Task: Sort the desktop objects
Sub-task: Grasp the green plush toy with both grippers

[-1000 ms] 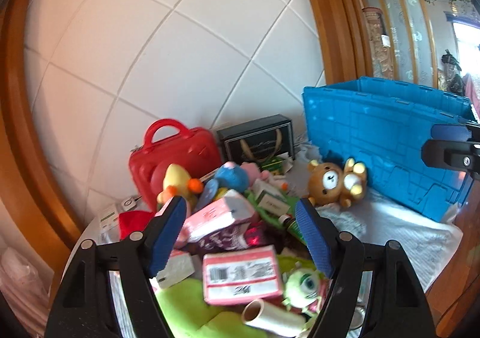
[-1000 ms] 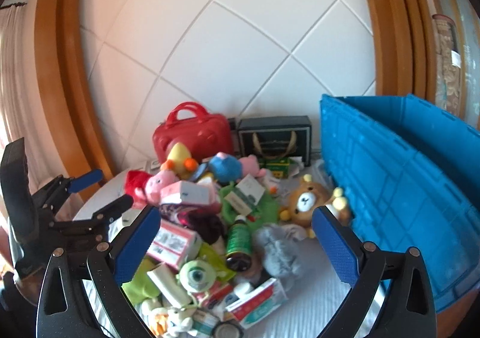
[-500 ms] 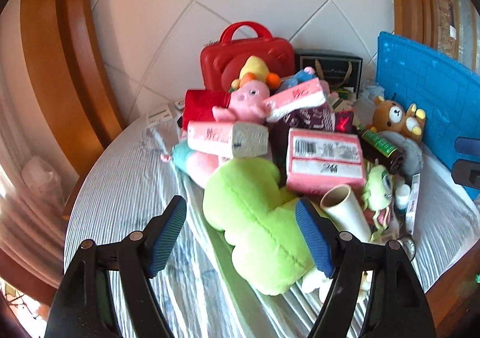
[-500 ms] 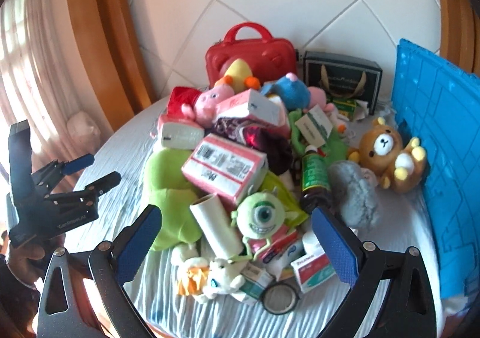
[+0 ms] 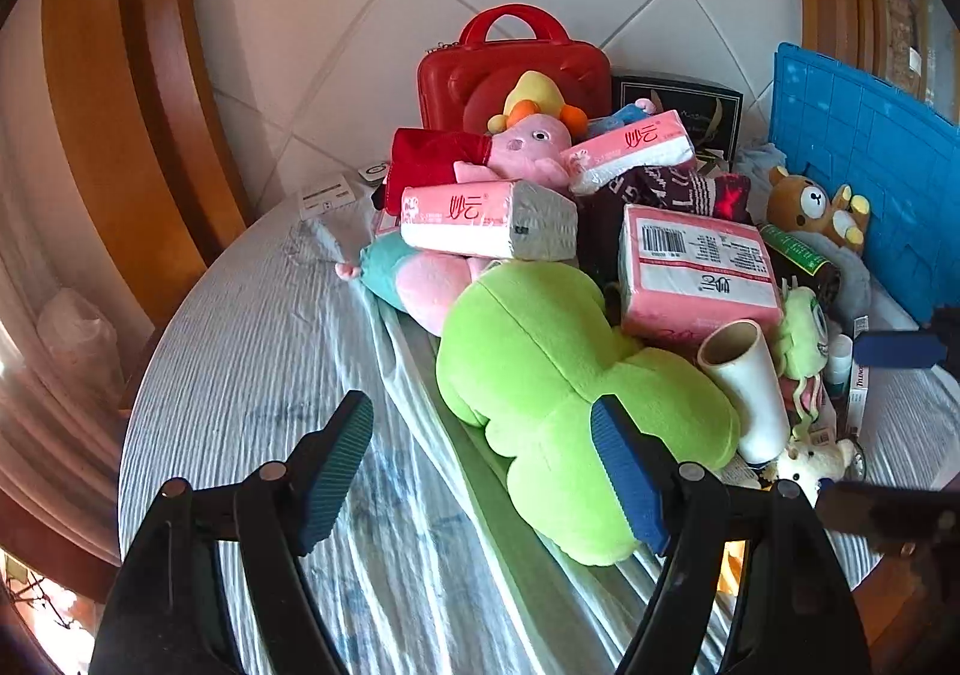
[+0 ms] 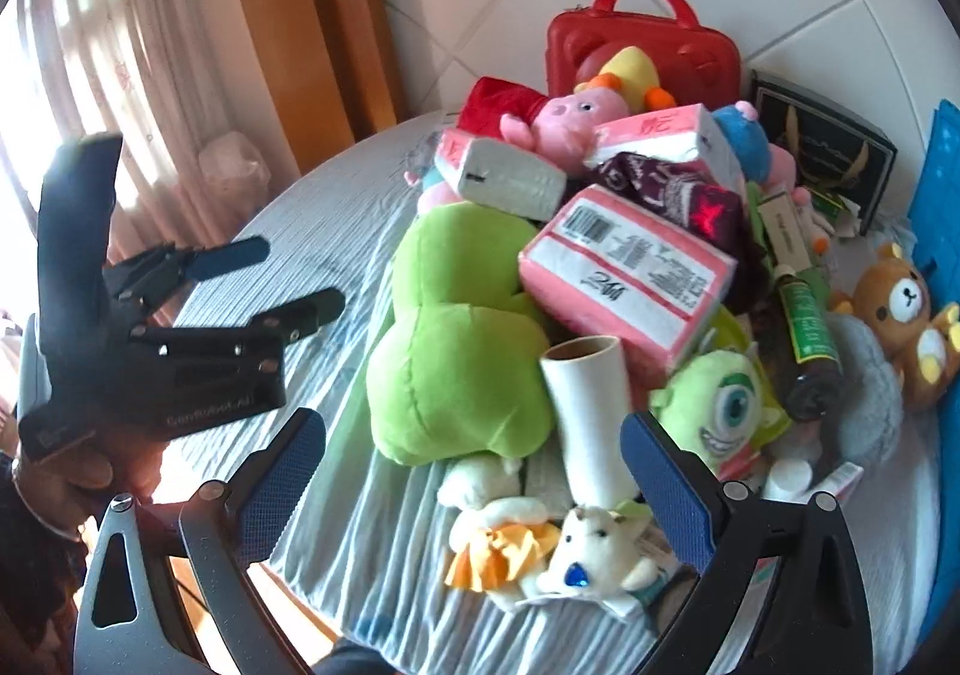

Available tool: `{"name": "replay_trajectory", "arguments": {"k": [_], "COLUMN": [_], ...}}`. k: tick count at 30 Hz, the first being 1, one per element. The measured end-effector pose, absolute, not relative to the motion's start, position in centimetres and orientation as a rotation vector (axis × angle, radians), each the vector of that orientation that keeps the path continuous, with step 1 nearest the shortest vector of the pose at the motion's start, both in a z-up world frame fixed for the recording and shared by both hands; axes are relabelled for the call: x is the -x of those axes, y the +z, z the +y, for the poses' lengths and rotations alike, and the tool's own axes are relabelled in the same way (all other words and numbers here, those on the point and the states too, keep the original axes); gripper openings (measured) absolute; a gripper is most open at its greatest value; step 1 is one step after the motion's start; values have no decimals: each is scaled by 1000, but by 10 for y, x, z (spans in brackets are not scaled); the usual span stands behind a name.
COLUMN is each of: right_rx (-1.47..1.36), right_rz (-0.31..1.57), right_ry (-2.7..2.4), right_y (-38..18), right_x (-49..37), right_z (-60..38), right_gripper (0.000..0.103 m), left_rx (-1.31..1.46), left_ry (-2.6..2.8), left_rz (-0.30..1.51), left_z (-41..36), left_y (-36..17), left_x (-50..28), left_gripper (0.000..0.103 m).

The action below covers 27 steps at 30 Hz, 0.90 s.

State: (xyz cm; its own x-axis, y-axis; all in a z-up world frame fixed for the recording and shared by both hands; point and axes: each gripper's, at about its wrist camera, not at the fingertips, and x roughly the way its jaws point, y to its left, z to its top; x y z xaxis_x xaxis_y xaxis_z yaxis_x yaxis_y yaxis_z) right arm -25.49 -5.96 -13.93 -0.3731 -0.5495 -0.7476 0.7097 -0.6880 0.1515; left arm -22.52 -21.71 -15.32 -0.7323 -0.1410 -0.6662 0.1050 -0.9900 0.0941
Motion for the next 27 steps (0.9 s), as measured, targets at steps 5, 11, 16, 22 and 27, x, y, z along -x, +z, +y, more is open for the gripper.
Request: {"name": "replay_trajectory", "arguments": {"k": [5,11,16,22,27], "right_rx": [-1140,-1281,-1383,-1502,-1508], "right_rz": [219,91,73,-84,-104], "right_ry": [-2166,-2280,-2368,-2388,-2442], "right_y": [-160,-184,-203,-225,-233], "right_x": [259,265,265,283,294], "right_z": [-92,-113,-121,-119,-119], "right_gripper": [101,101,101,101,103], "left_rx": [-1197,-1389,-1542,-1625,-1614], "left_ry": [-2939,-3219,-3371,-3411,-3450], "left_rz": [-154,-399,-535,-436,-486], "left_z": [-254,-262,-259,-251,-239], "left_y": [-163,-185,-201,-214,-212], "left_x": [258,303,342,367,358], "left_gripper": [75,75,75,103,88]}}
